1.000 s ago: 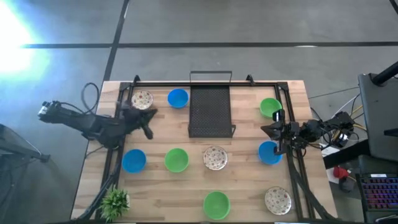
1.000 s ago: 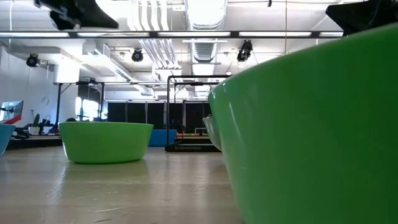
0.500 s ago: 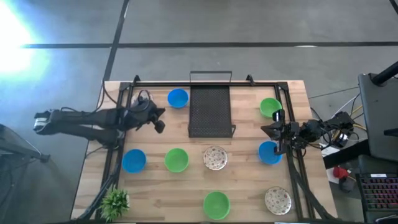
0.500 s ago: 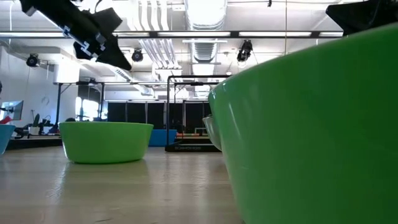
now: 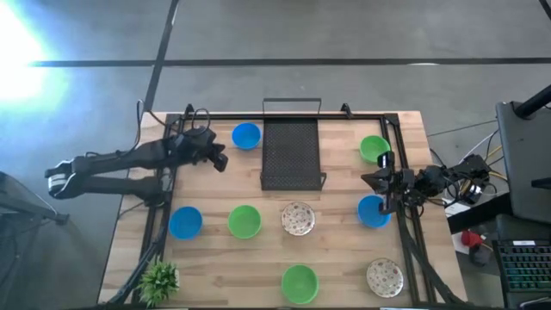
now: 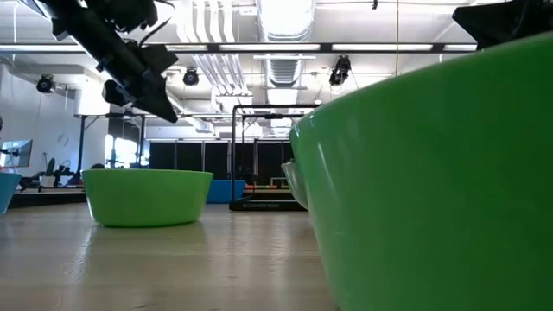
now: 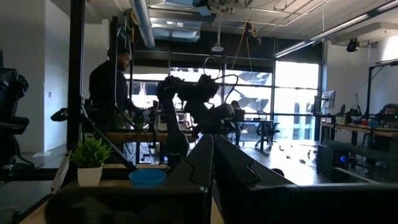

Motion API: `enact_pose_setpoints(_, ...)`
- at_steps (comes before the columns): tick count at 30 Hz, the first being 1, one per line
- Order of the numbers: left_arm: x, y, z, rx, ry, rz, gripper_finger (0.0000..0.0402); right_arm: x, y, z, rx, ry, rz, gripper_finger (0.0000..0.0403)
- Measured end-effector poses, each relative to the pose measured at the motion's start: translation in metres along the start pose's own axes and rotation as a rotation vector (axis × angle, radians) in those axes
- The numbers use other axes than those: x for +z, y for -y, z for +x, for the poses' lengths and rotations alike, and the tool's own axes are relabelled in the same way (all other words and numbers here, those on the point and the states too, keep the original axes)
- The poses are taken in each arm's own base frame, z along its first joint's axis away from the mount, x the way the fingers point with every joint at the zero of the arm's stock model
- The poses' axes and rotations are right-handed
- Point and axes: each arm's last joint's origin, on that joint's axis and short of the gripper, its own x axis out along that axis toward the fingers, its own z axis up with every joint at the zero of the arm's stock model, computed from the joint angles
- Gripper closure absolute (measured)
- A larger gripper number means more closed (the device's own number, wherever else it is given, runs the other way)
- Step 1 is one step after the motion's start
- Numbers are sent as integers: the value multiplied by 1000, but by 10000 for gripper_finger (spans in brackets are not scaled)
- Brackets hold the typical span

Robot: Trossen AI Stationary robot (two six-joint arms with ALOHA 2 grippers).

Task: Pick & Place Mini bowls
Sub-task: Put the top white bowl on the shelf

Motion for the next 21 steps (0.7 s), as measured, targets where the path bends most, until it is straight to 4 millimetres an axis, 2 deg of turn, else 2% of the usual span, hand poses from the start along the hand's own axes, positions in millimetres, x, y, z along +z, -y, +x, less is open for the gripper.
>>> enact_pose_setpoints(9,2,-2,4,3,0,-41,402,0,1,0,-49,-10,-23,394)
enact_pose_setpoints(15,3,-4,4,45,15,35,402,0,1,0,-50,-10,-23,394)
enact_pose_setpoints(21,3,-6,4,71,18,-15,402,0,1,0,-51,-10,-23,394)
